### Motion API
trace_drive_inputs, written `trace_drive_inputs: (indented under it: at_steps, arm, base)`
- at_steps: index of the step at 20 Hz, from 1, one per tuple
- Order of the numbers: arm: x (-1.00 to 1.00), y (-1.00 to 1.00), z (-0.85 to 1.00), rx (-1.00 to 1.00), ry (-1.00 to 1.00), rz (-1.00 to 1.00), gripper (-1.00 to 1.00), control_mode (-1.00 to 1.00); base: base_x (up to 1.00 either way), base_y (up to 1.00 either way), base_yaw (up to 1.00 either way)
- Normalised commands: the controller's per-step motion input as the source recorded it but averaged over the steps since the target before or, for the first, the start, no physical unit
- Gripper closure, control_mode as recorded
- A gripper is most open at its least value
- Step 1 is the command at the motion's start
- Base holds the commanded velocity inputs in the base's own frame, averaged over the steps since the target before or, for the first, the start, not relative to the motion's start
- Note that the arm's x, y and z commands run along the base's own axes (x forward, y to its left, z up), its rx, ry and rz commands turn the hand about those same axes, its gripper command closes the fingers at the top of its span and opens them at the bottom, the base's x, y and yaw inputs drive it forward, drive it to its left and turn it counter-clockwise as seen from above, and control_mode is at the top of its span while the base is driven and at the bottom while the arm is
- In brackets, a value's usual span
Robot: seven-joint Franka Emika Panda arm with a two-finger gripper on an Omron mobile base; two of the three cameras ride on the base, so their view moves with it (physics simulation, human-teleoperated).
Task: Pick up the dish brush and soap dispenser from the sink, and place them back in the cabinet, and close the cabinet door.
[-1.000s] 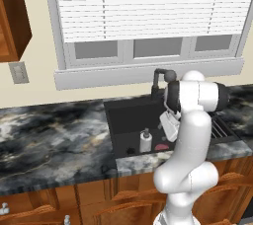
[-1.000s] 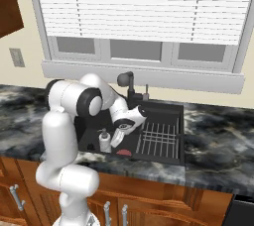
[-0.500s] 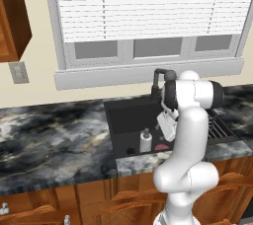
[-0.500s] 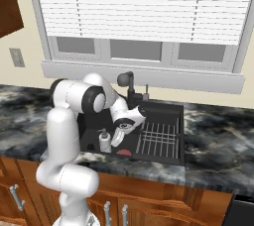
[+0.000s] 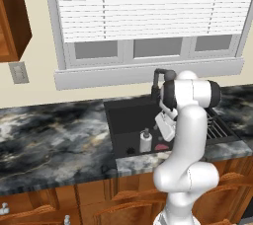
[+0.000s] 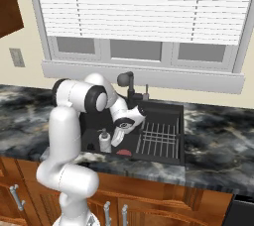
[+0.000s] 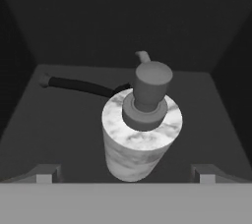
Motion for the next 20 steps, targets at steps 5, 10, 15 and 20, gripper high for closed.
trace_drive_inputs:
  at_steps: [5,10,15,20]
  arm:
    - [0.0,0.04,-0.08,0.0,0.03,0.03,-1.0,-1.0]
    - [0.0,0.0,-0.08,0.02,0.06,0.03,-1.0,-1.0]
    - [0.0,0.0,-0.02,0.06,0.03,0.02,-1.0,-1.0]
    - [0.0,0.0,0.0,0.07,0.02,0.01,-1.0,-1.0]
  base:
    - [0.0,0.0,0.0]
    - [0.0,0.0,0.0]
    - [0.0,0.0,0.0]
    - [0.0,0.0,0.0]
